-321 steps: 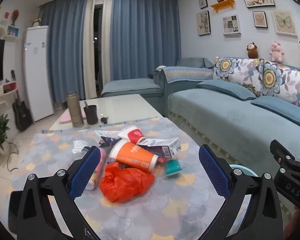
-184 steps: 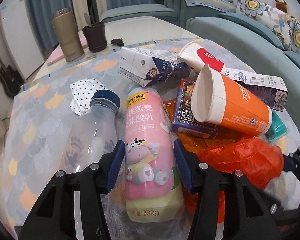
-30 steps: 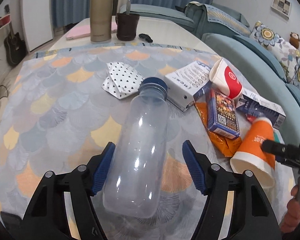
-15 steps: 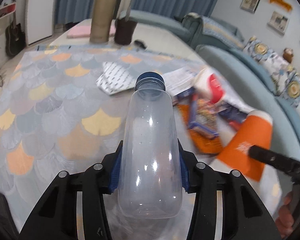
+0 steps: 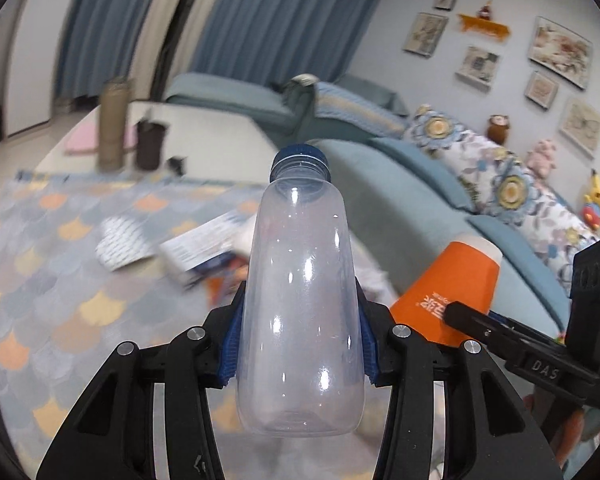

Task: Collect trash
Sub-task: 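Grasp the clear plastic bottle with the left tool while the right tool grasps the orange cup, then carry bottle and cup over the wastebasket and open both tools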

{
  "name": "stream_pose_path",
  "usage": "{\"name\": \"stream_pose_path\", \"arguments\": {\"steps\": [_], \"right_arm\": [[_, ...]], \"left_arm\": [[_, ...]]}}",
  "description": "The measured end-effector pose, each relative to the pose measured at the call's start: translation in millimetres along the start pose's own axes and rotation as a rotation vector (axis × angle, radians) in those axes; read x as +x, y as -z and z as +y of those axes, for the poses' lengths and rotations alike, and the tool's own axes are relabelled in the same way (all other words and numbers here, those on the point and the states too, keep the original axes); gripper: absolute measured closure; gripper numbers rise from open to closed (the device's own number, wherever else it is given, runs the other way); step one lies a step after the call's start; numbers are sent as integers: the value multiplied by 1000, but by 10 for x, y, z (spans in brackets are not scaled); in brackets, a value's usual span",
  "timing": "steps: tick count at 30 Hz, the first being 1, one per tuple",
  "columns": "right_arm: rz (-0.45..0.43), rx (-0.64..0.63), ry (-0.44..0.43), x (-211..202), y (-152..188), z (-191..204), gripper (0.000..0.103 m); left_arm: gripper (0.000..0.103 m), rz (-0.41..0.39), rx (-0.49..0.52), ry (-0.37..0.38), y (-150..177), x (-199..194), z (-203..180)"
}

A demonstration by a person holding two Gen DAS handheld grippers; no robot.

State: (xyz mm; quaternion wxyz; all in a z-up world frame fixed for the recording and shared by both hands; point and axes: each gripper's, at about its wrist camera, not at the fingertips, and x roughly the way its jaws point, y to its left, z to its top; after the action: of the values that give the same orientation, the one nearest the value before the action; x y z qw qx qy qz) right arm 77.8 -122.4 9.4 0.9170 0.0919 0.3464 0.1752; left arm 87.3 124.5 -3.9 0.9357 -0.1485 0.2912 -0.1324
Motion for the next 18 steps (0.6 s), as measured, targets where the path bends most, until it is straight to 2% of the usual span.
{"name": "stream_pose_path", "arguments": {"steps": [7,13,18], "right_arm": [[-127,67,135,-586,-77,-633,56],[-184,171,249,-916,30,-1334,56],[-181,260,349,-1038,249,-1923,56]], "left_arm": [[58,-19,87,106,-153,137,-837],[58,31,161,176,-106,523,-1483],[58,107,221,221,119,963,-2006]]}}
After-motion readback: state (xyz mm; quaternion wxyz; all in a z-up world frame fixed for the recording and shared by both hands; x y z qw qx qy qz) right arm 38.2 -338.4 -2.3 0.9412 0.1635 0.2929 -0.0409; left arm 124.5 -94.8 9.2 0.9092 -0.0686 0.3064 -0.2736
